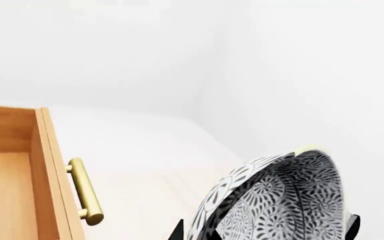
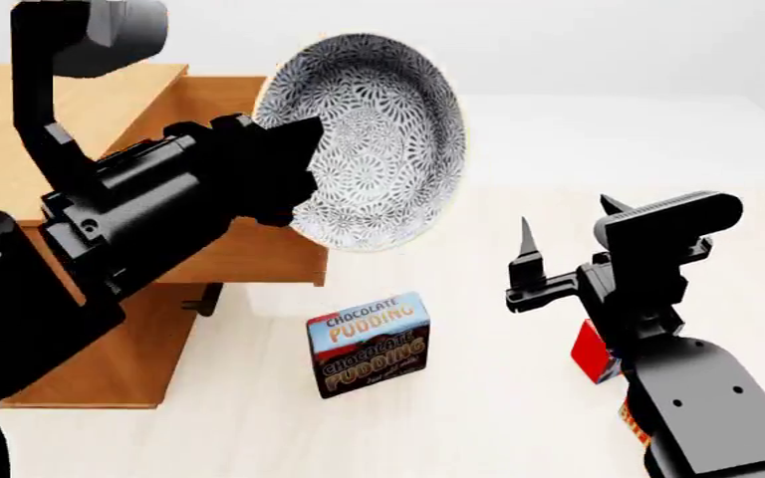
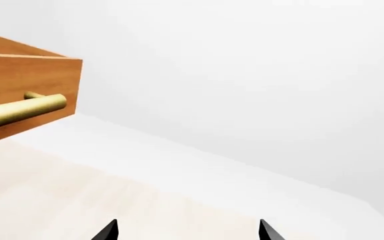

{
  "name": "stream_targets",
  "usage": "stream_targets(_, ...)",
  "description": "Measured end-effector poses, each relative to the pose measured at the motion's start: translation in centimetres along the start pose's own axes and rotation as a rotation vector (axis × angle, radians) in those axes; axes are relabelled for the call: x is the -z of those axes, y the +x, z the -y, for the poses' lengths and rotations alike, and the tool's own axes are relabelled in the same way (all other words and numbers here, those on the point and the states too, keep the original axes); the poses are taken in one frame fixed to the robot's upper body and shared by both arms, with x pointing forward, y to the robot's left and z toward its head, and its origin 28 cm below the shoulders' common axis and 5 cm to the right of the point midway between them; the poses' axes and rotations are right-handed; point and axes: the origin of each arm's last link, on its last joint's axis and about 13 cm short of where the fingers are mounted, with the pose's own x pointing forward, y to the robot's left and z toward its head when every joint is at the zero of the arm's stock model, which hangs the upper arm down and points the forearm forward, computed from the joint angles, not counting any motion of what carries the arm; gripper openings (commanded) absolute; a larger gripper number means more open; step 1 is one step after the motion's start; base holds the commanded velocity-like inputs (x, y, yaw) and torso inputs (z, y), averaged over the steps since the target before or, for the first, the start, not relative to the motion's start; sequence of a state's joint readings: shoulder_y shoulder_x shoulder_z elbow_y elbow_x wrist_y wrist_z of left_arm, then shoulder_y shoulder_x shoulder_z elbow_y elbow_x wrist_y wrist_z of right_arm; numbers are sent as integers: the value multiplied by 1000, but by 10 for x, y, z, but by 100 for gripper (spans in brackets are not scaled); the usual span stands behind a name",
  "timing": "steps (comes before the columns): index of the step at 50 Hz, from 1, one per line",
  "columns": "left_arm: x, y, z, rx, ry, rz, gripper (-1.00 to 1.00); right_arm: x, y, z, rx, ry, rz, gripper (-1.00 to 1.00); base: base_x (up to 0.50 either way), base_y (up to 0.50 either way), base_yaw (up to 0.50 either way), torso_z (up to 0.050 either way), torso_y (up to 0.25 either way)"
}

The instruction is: Put the bowl in the top drawer of the cabinet.

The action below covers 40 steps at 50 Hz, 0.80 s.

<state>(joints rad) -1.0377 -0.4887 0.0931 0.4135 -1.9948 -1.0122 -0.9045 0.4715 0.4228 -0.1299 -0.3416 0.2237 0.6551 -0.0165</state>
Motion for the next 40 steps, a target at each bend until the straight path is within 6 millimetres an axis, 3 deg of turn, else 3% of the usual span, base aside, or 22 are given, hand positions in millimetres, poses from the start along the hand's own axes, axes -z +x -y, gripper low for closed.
stream_targets(13,-50,17,-2,-119,-12,91,-100,9,-3,-7,-32,37,-3,100,0,0,0,0,0)
stream_targets(21,-73,35,-15,-242,-69,122,-100,14,-5,-10,-49,49,-4,100,0,0,0,0,0)
stream_targets(30,-85,65,-40,-418,-196,125,-100,18,-9,-13,-64,52,-2,100,0,0,0,0,0)
stream_targets(40,-85,93,-67,-566,-365,110,-100,20,-11,-15,-74,53,-3,100,0,0,0,0,1)
